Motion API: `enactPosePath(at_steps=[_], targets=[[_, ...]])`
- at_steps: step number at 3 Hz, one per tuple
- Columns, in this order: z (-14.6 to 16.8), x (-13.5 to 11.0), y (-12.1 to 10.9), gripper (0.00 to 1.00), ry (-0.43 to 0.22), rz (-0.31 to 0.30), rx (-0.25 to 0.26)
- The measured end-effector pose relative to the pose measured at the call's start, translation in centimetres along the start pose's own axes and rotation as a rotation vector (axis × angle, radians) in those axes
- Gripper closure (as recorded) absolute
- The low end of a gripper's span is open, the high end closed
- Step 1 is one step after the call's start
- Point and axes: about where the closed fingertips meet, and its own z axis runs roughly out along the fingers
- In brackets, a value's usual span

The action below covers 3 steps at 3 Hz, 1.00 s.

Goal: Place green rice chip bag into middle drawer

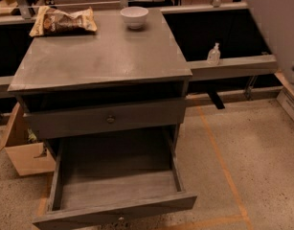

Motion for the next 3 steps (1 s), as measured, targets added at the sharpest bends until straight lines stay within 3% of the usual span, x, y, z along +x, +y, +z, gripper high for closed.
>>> enactPosePath(at_steps=[1, 2, 3], targets=[[-0.6, -7.3, 3.1, 1.0, -0.081, 0.099, 0.061], [1.2, -11.6, 7.2, 1.0, -0.12, 0.192, 0.095], [2.6, -11.2, 8.7, 1.0, -0.112, 0.217, 0.101]])
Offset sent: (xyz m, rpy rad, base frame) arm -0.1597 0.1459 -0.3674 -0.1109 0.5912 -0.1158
